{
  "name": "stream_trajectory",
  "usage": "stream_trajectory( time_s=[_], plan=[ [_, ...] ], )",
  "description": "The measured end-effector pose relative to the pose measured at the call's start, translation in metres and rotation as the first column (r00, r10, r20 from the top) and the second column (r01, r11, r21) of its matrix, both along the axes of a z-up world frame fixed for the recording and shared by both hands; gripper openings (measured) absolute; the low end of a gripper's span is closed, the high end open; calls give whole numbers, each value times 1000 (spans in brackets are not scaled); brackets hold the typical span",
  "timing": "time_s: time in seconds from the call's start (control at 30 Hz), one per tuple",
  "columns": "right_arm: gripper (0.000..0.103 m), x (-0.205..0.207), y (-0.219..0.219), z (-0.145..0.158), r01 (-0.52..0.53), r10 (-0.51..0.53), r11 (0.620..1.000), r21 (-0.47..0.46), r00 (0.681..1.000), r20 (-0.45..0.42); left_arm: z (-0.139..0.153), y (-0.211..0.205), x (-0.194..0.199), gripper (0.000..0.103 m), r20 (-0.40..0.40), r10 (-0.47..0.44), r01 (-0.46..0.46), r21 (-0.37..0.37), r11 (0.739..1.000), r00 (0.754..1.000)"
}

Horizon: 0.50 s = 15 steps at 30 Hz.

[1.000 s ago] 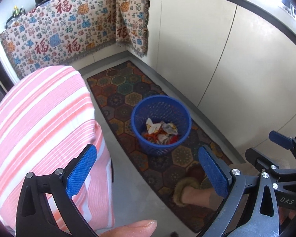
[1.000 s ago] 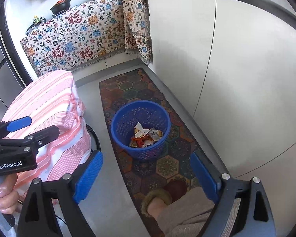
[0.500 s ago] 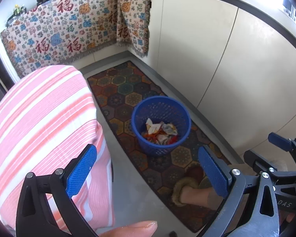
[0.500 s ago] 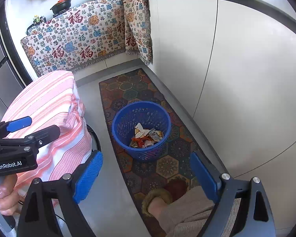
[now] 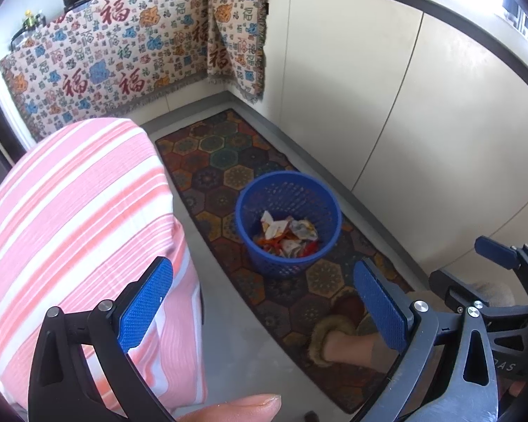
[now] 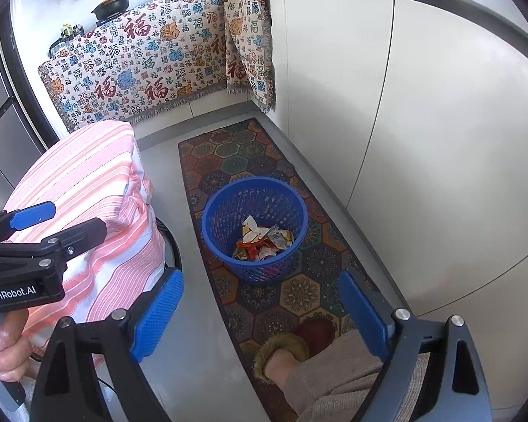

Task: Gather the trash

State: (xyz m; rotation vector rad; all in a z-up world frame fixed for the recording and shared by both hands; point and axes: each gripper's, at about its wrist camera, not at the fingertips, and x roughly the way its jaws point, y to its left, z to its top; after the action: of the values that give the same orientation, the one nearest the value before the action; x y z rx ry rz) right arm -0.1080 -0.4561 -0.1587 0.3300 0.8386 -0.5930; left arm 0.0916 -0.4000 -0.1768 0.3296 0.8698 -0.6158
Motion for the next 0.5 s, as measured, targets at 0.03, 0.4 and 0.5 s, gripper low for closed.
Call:
stream_trajectory(
  time_s=[0.03,0.4,0.5],
  plan=[
    [92,0,0,0,0,0,1000,-1,1000,0,0,0,0,102,1,0,0,1,1000,1000],
    [92,1,0,2,-1,1,1000,0,1000,0,0,-2,-1,102,-2,-5,5,3,1000,1000],
    [92,1,0,2,-1,1,1000,2,1000,2,1,-1,-2,102,1,-8,8,5,1000,1000]
  ],
)
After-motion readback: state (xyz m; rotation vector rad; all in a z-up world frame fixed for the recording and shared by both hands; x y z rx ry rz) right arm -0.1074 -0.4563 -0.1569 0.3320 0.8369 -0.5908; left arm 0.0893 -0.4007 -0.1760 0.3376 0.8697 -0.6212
